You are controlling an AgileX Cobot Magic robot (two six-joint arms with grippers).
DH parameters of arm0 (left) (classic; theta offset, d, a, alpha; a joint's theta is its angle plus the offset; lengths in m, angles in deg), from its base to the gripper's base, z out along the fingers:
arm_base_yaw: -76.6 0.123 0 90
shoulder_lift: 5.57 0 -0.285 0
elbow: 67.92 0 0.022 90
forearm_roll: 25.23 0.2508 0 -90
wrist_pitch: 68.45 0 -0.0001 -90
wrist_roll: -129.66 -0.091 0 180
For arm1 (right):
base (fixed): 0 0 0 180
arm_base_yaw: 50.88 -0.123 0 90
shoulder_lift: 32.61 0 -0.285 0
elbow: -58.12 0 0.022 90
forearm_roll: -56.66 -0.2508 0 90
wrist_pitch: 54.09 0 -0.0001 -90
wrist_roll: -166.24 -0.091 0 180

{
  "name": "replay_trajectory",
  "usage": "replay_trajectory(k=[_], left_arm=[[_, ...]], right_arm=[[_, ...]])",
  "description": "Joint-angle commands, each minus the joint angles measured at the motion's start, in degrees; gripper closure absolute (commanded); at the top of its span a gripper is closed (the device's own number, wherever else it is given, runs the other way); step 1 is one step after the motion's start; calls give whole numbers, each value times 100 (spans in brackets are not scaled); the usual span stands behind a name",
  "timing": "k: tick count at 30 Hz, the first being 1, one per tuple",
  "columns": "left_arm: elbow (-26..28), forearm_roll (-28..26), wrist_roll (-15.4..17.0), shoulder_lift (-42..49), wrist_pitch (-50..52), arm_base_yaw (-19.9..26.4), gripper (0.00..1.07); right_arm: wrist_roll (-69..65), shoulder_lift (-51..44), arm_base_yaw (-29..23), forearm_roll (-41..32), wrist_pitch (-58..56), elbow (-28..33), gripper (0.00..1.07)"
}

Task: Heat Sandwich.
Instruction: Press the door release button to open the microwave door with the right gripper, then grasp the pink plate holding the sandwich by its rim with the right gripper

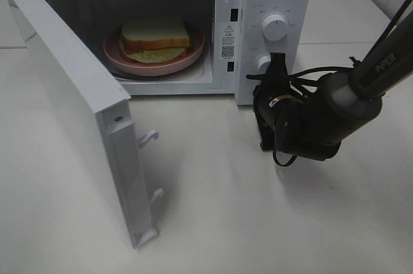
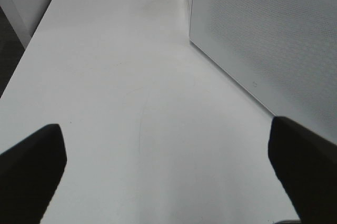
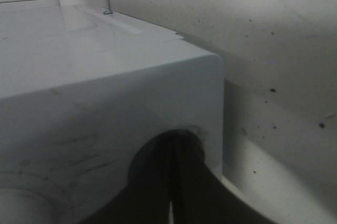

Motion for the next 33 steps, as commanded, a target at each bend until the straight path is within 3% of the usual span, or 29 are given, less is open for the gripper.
replay_trajectory(k=[1,19,33], left_arm=[[-23,-40,0,155,92,17,5],[-23,-40,0,155,92,17,5],[-23,-40,0,155,92,17,5]], right_arm=[[63,-74,195,286,625,-401,107],[74,-625,189,344,-722,103,106],[934,-1536,189,361,-2011,762,105]])
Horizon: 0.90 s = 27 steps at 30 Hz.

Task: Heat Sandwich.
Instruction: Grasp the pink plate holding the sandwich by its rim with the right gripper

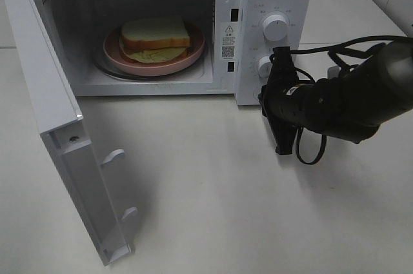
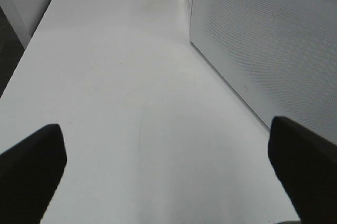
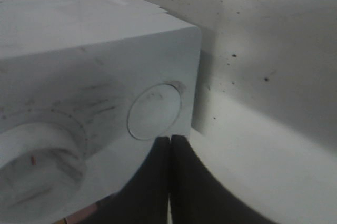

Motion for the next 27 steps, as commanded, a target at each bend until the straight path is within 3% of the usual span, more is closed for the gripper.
replay_trajectory(k=[1,14,18,21,27], left_arm=[[-23,-40,0,155,92,17,5],[-23,-40,0,155,92,17,5],[-23,-40,0,155,92,17,5],[-23,-40,0,155,92,17,5],[-23,-40,0,155,92,17,5]], right_arm=[[602,-441,29,63,-561,178,105],[2859,-1375,29,63,-2722,246,101],[4652,-1765,29,92,-3638,246,100],[5197,-1862,29,120,-3902,235,99],[6383,-2252,29,659,-4687,235,98]])
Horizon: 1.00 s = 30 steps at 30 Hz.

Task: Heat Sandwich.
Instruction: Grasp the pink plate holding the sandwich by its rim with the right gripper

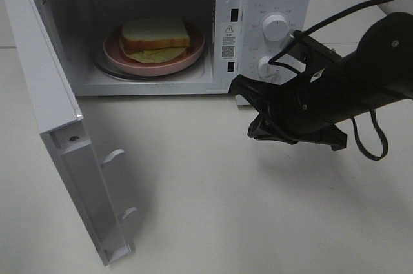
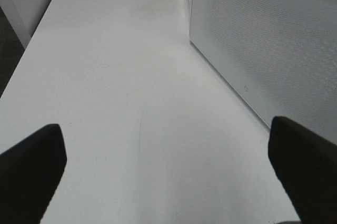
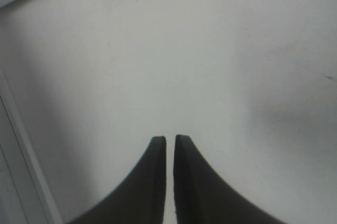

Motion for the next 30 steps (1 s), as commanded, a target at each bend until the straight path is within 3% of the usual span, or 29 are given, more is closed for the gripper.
replay_trajectory(k=[1,13,19,30], left_arm=[[-23,-40,0,155,92,17,5],[-23,-40,0,155,92,17,5],[-23,-40,0,155,92,17,5],[-23,-40,0,155,92,17,5]], right_arm=[[418,-178,29,286,-350,-11,98],[1083,-453,29,1673,-2435,-625,97],[3329,-453,29,1856,-3249,-951,96],[6853,-453,29,1942,-3512,-1008,95]])
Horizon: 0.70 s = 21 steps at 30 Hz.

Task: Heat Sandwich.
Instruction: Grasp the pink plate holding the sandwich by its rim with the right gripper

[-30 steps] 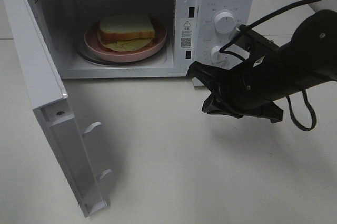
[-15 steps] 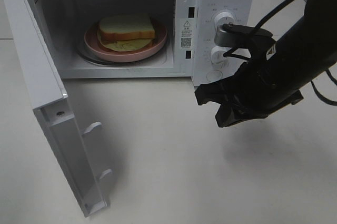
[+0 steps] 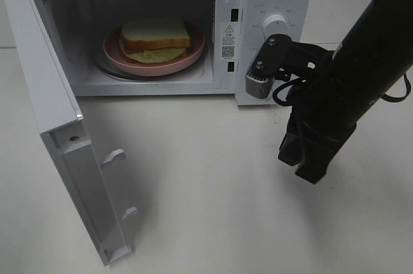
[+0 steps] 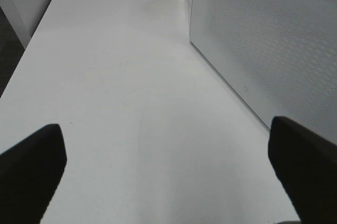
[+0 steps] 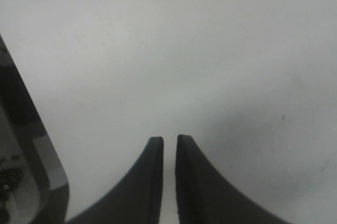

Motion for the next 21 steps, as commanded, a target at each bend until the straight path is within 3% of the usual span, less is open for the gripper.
replay_trajectory(k=[1,6,13,17,18,19,21], left_arm=[[-23,-40,0,155,92,17,5],[-23,-40,0,155,92,17,5],[-23,-40,0,155,92,17,5],[-23,-40,0,155,92,17,5],[-23,-40,0,155,92,17,5],[-23,-40,0,155,92,17,5],[-23,-40,0,155,92,17,5]], right_arm=[[1387,-34,29,34,-103,-29,95],[2578,-34,29,57,-40,-29,94],[2704,-34,29,97,-11,-29,85],[2670,-34,29,212,-17,-29,62],[2670,-34,29,212,-17,-29,62],[2670,-34,29,212,-17,-29,50],[2670,-34,29,212,-17,-29,40]])
